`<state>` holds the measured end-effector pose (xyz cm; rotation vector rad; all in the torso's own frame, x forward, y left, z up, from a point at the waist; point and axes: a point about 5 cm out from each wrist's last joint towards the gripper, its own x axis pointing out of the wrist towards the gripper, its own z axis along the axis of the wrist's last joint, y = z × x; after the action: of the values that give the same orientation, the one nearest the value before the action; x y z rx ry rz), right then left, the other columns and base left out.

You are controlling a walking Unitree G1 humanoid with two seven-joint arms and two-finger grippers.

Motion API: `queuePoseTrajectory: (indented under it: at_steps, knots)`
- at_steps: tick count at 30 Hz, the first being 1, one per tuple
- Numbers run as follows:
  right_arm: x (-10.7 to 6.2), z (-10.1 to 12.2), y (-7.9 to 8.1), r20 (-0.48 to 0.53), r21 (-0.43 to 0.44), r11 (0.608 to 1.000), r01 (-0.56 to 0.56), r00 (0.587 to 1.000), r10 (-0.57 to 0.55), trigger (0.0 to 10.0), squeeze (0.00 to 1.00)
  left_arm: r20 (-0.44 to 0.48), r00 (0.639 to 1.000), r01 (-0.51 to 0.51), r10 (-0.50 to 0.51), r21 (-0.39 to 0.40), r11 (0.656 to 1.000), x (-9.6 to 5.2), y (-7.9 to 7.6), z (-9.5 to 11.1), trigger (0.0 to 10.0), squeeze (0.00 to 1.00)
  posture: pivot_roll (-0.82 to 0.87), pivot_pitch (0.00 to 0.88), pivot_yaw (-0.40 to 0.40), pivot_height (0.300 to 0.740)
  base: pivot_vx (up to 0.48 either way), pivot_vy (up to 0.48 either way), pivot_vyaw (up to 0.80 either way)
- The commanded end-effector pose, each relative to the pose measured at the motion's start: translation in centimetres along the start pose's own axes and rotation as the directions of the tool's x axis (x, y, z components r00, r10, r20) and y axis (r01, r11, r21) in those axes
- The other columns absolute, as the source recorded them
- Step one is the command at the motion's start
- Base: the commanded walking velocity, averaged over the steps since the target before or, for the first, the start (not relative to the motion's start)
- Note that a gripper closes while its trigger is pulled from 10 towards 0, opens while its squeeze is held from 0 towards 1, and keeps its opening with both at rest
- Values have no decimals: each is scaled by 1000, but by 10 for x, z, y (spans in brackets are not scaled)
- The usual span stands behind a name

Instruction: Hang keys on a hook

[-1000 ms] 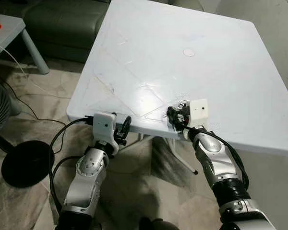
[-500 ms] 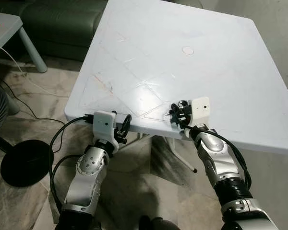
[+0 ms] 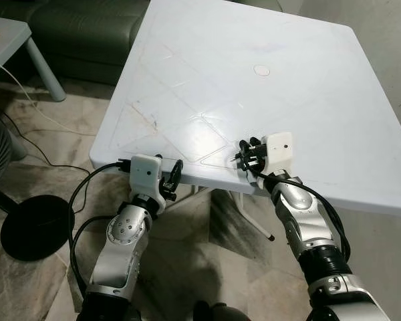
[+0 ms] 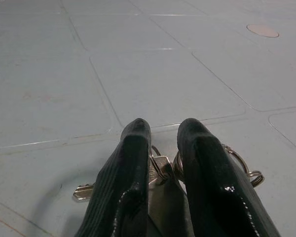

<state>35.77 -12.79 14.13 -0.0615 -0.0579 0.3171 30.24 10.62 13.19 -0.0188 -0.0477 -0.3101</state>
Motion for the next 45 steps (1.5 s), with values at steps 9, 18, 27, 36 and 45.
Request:
queuePoseTrajectory:
  at_steps: [9, 18, 27, 36, 45]
  knots:
    - [-5, -6, -7, -15, -21, 1000, -9, 1000, 8, 10000, 0, -4, 1000, 7, -7, -6, 1000, 2, -4, -2, 10000, 0, 120, 217, -139, 740, 0, 0, 0]
    - [-6, -8, -5, -24, -36, 998, -45, 999, 44, 10000, 0, -3, 1000, 12, -12, -6, 1000, 2, -5, -2, 10000, 0, 122, 211, -139, 740, 0, 0, 0]
    - [-6, -9, -6, -27, -53, 998, -42, 999, 40, 10000, 0, -3, 1000, 11, -11, -4, 1000, 2, -5, -2, 10000, 0, 121, 212, -139, 740, 0, 0, 0]
    - [-6, -11, -8, -50, -66, 997, -30, 998, 27, 10000, 0, -4, 1000, 5, -5, -6, 1000, 2, -4, -2, 10000, 0, 122, 221, -142, 740, 0, 0, 0]
    - [-6, -15, -7, -82, -53, 998, -32, 996, 28, 10000, 0, -4, 1000, 1, -1, -7, 1000, 1, -4, -2, 10000, 0, 124, 228, -146, 740, 0, 0, 0]
